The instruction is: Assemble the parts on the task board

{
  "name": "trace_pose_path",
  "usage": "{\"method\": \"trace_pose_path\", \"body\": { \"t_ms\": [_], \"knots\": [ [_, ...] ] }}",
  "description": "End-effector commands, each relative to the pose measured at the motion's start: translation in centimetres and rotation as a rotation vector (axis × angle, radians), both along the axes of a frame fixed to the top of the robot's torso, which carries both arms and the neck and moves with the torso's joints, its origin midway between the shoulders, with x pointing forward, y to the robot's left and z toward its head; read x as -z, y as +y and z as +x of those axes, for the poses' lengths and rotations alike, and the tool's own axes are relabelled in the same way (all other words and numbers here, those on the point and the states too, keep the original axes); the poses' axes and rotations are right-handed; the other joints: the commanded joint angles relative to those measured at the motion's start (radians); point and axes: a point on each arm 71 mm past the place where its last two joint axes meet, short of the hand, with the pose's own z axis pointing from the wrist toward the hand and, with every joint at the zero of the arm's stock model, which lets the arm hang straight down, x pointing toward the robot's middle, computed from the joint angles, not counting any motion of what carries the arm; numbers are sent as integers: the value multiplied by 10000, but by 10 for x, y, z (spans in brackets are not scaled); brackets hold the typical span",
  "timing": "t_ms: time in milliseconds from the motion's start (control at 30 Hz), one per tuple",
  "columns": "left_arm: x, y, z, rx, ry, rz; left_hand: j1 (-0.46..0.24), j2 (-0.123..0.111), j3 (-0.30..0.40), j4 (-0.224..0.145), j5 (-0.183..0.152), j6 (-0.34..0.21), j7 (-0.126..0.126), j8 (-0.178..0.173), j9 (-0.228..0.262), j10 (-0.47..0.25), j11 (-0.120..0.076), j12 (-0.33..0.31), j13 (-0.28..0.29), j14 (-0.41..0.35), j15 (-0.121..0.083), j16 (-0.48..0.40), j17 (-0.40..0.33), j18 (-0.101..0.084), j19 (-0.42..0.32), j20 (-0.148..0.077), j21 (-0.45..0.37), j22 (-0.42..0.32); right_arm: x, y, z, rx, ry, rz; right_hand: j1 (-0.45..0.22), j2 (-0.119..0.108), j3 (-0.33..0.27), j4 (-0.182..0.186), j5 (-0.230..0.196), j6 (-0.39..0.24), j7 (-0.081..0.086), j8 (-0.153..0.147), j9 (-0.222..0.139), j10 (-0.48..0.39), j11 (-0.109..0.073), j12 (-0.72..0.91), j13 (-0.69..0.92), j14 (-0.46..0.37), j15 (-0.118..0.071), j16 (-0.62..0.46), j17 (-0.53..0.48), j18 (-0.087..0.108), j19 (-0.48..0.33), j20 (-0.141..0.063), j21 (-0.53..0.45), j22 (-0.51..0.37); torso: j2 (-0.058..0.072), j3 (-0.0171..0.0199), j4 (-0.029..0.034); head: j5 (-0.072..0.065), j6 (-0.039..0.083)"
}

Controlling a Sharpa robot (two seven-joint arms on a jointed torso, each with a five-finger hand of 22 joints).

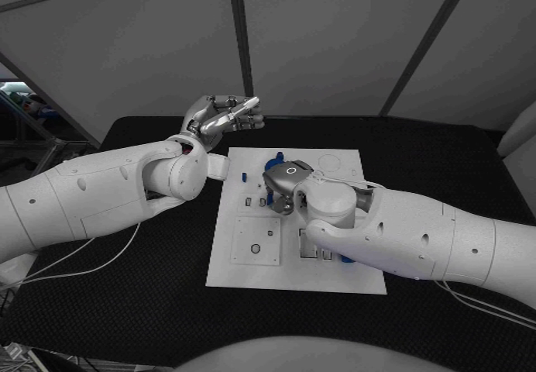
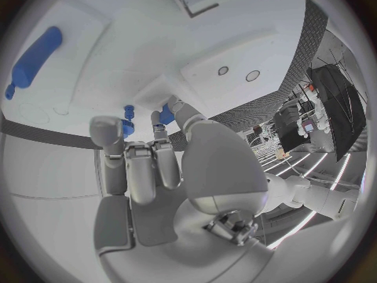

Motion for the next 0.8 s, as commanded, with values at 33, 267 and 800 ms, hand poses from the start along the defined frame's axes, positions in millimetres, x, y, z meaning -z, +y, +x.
{"method": "trace_pose_path", "body": {
  "t_ms": [33, 267, 800],
  "knots": [
    [-1, -1, 0, 103, -38, -34, -6, 108, 8, -54, 48, 74, -24, -29, -16, 65, 26, -64, -4, 79, 12, -48, -9, 0, 55, -4, -36, -9, 5, -1, -1, -15, 215, -167, -95, -40, 0, 46, 26, -27, 25, -32, -8, 69, -46, -23, 1233, 996, -41, 2, 2318, -37, -36, -15, -50, -10, -1, -1, 4, 7, -8],
    [-1, -1, 0, 102, -33, -33, -6, 108, 8, -54, 48, 74, -24, -29, -16, 65, 26, -64, -4, 79, 12, -48, -9, 0, 55, -4, -36, -9, 5, 0, -1, -27, 190, -107, -128, -83, -2, 53, 24, -90, 47, -76, -24, 45, -29, -50, 1201, 990, -25, -9, 2293, -32, -56, -4, -79, -53, 2, -1, 3, 15, -24],
    [-1, -1, 0, 100, -28, -32, -6, 108, 8, -54, 48, 74, -24, -29, -16, 65, 26, -64, -4, 79, 12, -48, -9, 0, 55, -4, -36, -9, 5, 0, -2, -17, 179, -86, -168, -126, -2, 67, 22, -161, 76, -126, -41, -4, -6, -106, 1135, 977, -1, -29, 2243, -23, -88, 13, -122, -121, 0, -3, 4, 14, -38]
  ]
}}
